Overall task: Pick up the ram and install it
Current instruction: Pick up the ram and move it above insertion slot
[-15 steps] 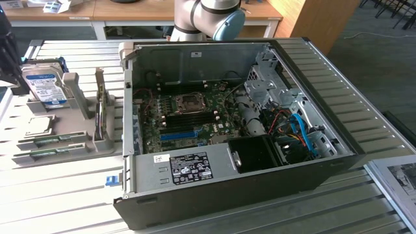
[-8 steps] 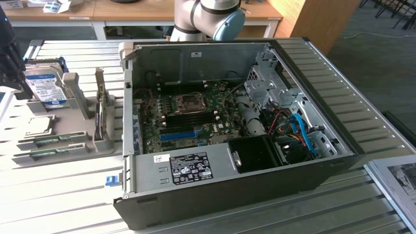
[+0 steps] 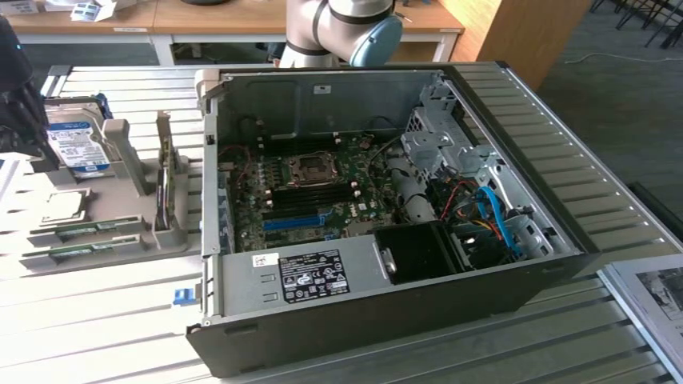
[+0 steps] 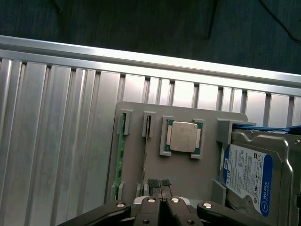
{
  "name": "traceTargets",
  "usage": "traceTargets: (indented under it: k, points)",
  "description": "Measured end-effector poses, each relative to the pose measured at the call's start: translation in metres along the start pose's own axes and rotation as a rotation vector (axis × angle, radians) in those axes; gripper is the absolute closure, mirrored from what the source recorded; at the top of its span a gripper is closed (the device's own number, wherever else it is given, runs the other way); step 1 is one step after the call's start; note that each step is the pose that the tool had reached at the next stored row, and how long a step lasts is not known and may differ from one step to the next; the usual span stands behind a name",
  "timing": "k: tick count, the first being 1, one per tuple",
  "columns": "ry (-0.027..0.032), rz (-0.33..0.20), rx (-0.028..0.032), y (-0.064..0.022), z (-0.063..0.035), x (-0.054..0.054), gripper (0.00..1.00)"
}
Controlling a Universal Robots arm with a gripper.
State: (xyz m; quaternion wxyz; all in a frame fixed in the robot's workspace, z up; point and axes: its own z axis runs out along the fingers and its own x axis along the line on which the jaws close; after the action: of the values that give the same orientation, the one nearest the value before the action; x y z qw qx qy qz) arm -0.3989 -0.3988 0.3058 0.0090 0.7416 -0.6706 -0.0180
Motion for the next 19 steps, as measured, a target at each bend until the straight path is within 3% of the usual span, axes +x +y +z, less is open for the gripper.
traceTargets:
  k: [13, 19]
  points:
    - [0.0002, 0.0, 0.0008, -0.0003, 0.0232, 0.0, 0.9]
    - [0.0003, 0.0, 0.0007, -0.0002, 0.0267, 0.0, 0.9]
